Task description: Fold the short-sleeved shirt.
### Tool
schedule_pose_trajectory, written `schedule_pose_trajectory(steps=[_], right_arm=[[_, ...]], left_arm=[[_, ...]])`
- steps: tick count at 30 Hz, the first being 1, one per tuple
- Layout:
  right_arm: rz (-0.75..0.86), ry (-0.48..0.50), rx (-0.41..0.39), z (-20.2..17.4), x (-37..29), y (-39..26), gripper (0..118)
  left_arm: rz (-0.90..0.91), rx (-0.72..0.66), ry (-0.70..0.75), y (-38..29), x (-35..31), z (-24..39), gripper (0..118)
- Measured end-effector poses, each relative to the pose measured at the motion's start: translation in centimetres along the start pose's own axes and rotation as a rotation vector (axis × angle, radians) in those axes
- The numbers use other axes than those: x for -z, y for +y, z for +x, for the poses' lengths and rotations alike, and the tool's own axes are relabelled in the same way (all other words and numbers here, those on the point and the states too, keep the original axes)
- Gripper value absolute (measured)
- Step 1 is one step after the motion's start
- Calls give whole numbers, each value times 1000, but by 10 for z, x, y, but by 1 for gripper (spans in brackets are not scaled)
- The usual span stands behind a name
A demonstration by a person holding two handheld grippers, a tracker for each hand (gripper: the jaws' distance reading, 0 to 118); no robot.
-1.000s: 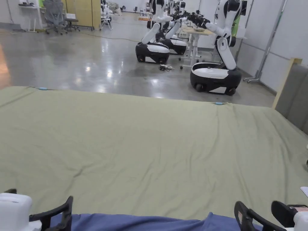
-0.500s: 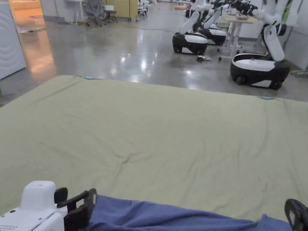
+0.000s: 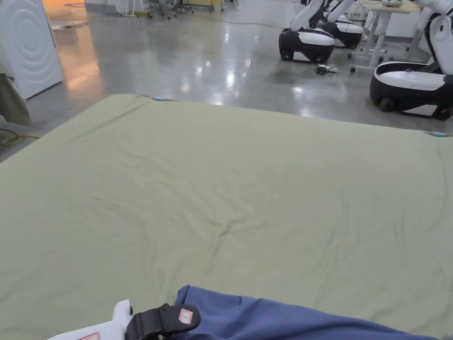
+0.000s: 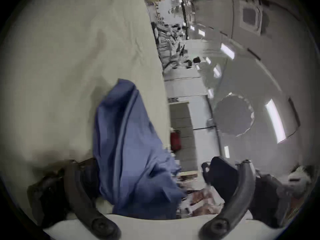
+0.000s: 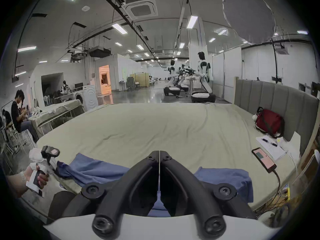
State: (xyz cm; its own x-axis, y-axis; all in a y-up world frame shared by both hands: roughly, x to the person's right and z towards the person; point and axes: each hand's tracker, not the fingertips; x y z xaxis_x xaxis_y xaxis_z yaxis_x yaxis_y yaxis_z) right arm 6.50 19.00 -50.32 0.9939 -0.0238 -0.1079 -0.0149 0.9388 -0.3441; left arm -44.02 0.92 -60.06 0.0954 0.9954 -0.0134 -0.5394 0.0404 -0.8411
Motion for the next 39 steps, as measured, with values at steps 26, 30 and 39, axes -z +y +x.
schedule_pose_trajectory(steps=[26,30,39], right_arm=[[34,27,-17,9,-12,10,6],[28,22,-8,25,-22,5,6],[4,20,76,68,-35,-8,6]], left_arm=[[72,1101,980,-91,100,198,11],[-145,1347,1052,-153,194,183,11],[-281,1387,1179,-197,294,104,60]])
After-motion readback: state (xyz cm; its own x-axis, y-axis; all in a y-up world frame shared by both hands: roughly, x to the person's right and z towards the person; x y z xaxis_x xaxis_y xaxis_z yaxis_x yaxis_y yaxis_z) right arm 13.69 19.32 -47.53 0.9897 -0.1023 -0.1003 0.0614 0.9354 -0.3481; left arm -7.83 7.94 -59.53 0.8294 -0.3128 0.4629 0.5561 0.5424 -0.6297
